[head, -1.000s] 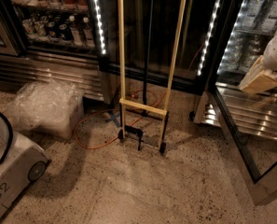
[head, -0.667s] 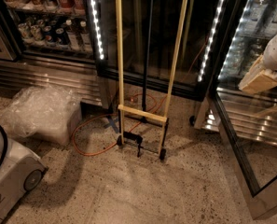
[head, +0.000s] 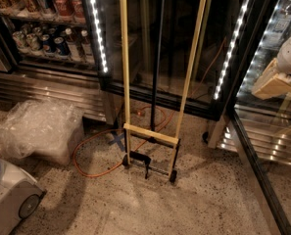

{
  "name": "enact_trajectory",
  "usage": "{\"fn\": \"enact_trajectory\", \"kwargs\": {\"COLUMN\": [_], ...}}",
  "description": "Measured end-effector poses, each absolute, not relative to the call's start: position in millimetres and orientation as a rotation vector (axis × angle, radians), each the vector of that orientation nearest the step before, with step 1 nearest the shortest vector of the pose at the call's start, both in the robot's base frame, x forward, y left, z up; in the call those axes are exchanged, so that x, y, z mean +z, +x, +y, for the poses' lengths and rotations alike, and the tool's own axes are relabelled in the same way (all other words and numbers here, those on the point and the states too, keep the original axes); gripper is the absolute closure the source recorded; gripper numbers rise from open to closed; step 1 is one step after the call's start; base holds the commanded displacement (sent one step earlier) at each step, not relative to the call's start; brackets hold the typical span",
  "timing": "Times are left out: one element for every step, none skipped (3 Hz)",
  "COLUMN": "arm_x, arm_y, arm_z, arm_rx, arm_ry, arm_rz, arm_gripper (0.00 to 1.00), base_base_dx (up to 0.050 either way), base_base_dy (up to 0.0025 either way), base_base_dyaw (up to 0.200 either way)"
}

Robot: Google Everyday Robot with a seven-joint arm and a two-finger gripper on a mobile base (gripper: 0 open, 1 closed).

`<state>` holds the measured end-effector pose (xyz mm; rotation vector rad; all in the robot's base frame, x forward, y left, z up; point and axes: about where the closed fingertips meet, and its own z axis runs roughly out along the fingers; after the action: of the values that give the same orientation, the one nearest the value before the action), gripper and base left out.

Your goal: Close left fridge door

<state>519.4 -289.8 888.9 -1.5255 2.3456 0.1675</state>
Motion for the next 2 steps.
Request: {"fn": "enact_trajectory", "kwargs": {"arm_x": [888.9, 888.9], "arm_y": [519.4, 519.4], "arm_z": [-289.8, -289.8], "arm_rx": [0.167, 0.167], "arm_ry": [-1.526, -1.526], "arm_rz": [2.346, 2.346], "arm_gripper": [1.0, 1.0], "base_base_dx": [0.02, 0.037], "base_base_dy": [-0.00191, -0.00246], "base_base_dyaw": [-0.181, -0.132]}}
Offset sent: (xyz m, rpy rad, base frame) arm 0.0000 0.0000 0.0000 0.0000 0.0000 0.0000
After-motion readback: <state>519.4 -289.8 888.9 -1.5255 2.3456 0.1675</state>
